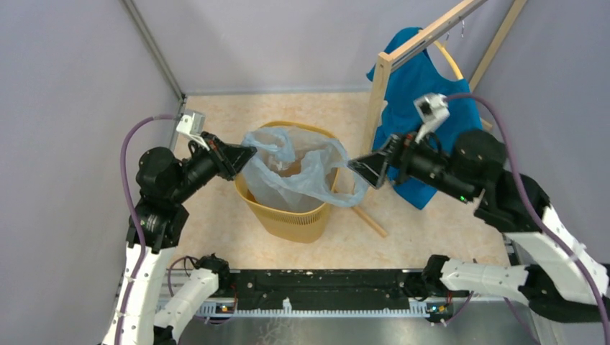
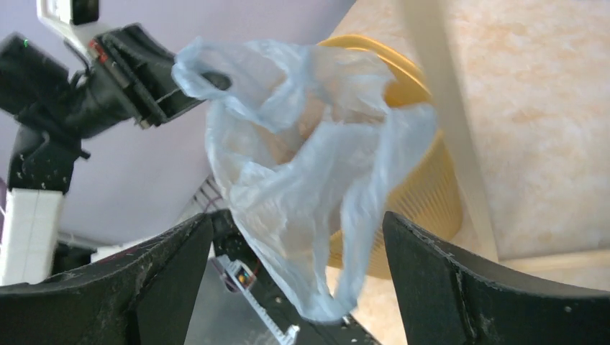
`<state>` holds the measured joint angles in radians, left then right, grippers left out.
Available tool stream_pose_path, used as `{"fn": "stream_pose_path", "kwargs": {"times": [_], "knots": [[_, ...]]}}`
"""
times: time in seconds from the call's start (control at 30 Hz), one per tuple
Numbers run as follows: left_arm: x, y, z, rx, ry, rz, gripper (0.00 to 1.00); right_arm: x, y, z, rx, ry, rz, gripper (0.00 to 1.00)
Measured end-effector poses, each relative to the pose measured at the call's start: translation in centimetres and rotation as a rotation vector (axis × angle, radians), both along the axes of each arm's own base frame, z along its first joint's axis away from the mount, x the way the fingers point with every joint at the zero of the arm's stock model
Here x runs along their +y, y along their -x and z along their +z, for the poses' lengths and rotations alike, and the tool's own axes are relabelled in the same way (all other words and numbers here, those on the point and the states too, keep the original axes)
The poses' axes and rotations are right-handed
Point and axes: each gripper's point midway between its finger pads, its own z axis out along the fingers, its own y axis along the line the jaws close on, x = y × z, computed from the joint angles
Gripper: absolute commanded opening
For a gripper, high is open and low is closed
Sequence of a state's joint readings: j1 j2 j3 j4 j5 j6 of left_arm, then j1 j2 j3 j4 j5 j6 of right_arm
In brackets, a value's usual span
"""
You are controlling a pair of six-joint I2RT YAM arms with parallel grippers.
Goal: Put the trash bags into the trash bin
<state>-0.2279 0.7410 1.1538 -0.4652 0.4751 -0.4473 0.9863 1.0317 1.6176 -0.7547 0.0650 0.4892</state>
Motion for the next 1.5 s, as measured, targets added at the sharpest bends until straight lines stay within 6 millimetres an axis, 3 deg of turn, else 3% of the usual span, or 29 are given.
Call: {"fn": "stream_pose_path", "kwargs": {"times": [0.1, 0.17, 0.33, 0.43, 0.53, 0.67, 0.8, 0.87, 1.03, 1.2, 1.33, 1.5], "knots": [[0.1, 0.3, 0.1, -0.029, 0.010, 0.000, 0.11, -3.4, 0.4, -2.3, 0.067, -0.079, -0.129, 0.89], [0.1, 0.6, 0.1, -0.046, 0.015, -0.003, 0.11, -4.3, 0.2, -4.2, 0.119, -0.133, -0.191, 0.89], [0.1, 0.8, 0.5, -0.070, 0.020, -0.002, 0.12, -2.7, -0.9, -7.9, 0.231, -0.177, -0.240, 0.81], [0.2, 0.8, 0.5, -0.066, 0.024, 0.001, 0.13, -1.2, -1.4, -8.8, 0.268, -0.186, -0.234, 0.55], [0.3, 0.8, 0.6, -0.061, 0.036, 0.014, 0.18, 0.7, -1.6, -9.5, 0.309, -0.186, -0.202, 0.36], [0.5, 0.8, 0.6, -0.054, 0.037, 0.027, 0.63, 2.1, -1.5, -9.5, 0.321, -0.194, -0.153, 0.15], [1.3, 0.9, 0.8, -0.034, -0.017, 0.064, 0.92, 2.7, -1.2, -8.7, 0.297, -0.224, -0.107, 0.01], [2.0, 1.1, 2.3, -0.063, -0.054, 0.091, 0.98, 2.8, -1.1, -8.3, 0.277, -0.240, -0.090, 0.00], [3.2, 2.6, 7.3, -0.219, -0.135, 0.116, 0.99, 2.7, -0.9, -7.0, 0.227, -0.269, -0.064, 0.00], [1.4, 4.6, 10.4, -0.368, -0.189, -0.037, 0.99, 2.7, -0.9, -6.7, 0.198, -0.264, -0.058, 0.00], [-0.6, 3.9, 10.1, -0.372, -0.234, -0.175, 0.99, 2.7, -1.0, -6.7, 0.192, -0.257, -0.055, 0.00], [-2.8, 2.8, 7.0, -0.297, -0.281, -0.331, 0.99, 2.8, -1.0, -6.8, 0.191, -0.253, -0.054, 0.00]]}}
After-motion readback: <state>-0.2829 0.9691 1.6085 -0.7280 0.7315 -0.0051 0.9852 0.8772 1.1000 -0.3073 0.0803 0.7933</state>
